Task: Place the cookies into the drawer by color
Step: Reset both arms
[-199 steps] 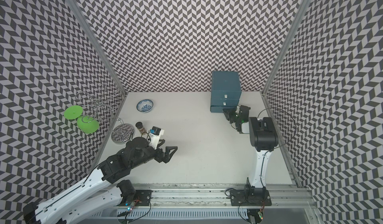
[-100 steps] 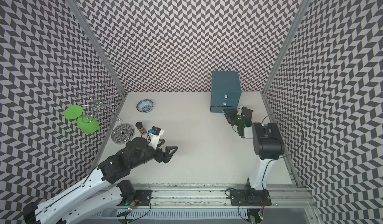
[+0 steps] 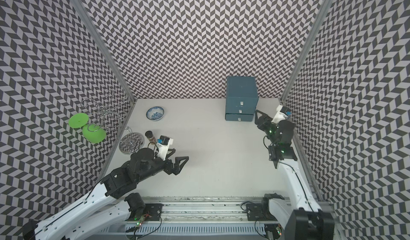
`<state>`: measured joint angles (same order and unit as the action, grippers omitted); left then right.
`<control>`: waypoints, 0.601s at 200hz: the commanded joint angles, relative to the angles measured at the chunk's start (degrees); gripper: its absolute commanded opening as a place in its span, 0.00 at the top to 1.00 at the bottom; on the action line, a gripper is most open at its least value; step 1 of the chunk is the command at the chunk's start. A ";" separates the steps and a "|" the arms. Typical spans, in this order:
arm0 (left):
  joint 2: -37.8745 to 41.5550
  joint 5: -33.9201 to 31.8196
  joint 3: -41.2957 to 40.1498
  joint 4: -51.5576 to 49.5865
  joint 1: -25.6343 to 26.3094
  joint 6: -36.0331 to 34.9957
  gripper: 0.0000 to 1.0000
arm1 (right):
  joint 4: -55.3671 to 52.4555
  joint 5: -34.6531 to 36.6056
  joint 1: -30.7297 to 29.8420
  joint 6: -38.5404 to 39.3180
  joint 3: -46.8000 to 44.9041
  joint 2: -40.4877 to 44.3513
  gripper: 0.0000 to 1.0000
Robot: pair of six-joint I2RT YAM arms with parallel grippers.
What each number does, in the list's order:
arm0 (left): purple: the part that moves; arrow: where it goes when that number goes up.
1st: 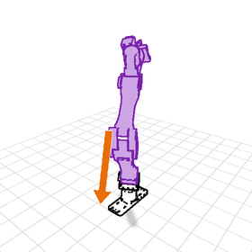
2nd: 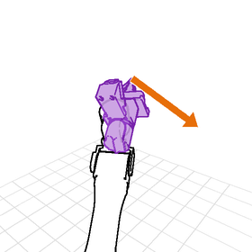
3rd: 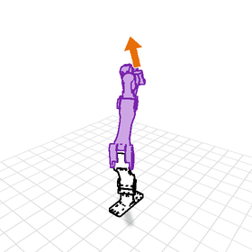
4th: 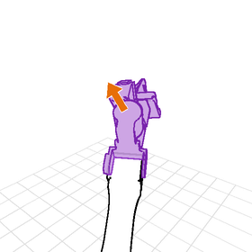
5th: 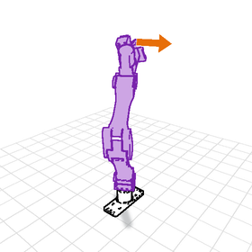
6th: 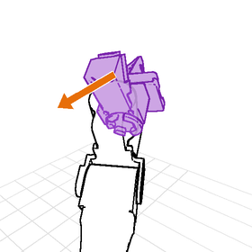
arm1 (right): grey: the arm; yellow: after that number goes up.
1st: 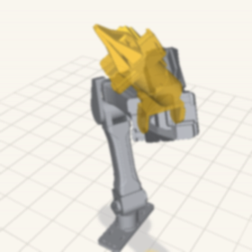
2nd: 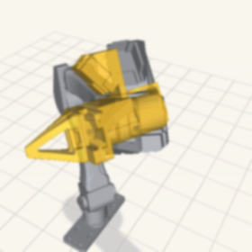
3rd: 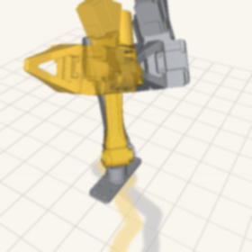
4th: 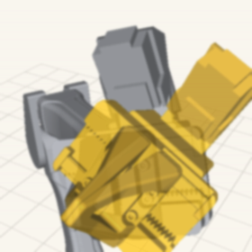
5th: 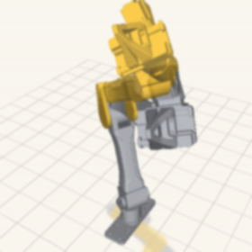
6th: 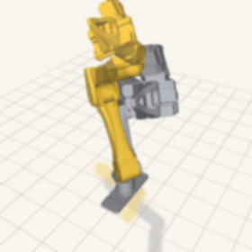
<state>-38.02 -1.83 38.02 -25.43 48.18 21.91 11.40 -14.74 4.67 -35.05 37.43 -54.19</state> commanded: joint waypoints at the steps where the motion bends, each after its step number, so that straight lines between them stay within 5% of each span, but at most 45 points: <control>1: 0.67 0.24 -0.84 1.76 -0.28 -0.73 0.00 | -4.20 14.31 0.08 11.27 -7.70 7.31 0.35; 39: 0.66 -0.08 -0.94 1.79 -0.28 -0.99 0.00 | 9.50 23.64 0.08 13.75 -23.08 13.15 0.13; 120: 2.44 -1.28 -2.46 3.53 -0.25 -3.10 0.01 | 40.03 23.99 -0.18 20.09 -28.99 -12.77 0.12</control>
<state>-37.23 -1.93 36.67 -23.99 48.18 20.53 33.80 7.25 4.67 -16.60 9.10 -59.96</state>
